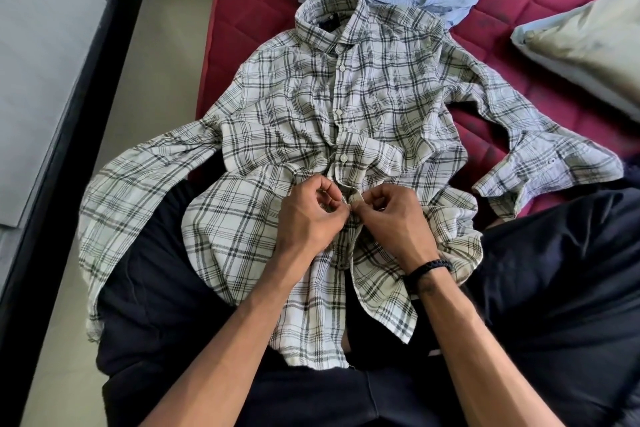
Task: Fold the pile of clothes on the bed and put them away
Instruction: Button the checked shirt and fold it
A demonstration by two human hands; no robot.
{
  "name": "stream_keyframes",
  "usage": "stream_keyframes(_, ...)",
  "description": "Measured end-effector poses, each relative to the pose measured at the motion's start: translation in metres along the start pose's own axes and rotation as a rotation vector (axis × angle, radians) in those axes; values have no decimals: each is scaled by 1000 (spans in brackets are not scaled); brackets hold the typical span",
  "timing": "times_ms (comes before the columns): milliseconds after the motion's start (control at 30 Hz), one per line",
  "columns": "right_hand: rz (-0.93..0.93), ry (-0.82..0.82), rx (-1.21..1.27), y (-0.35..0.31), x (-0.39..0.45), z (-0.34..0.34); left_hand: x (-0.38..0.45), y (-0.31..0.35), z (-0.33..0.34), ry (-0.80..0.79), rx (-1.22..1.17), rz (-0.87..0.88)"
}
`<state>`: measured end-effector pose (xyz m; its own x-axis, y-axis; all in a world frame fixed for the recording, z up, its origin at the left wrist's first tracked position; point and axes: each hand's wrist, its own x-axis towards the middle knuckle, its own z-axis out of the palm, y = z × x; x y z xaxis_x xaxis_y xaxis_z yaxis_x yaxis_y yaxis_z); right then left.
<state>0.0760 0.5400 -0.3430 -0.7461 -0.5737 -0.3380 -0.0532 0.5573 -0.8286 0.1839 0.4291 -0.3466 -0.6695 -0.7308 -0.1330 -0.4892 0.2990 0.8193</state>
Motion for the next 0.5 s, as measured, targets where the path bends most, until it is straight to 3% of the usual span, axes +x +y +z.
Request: stream_keyframes(500, 5, 23, 14, -8, -5, -3, -1, 4, -2, -2, -13, -11)
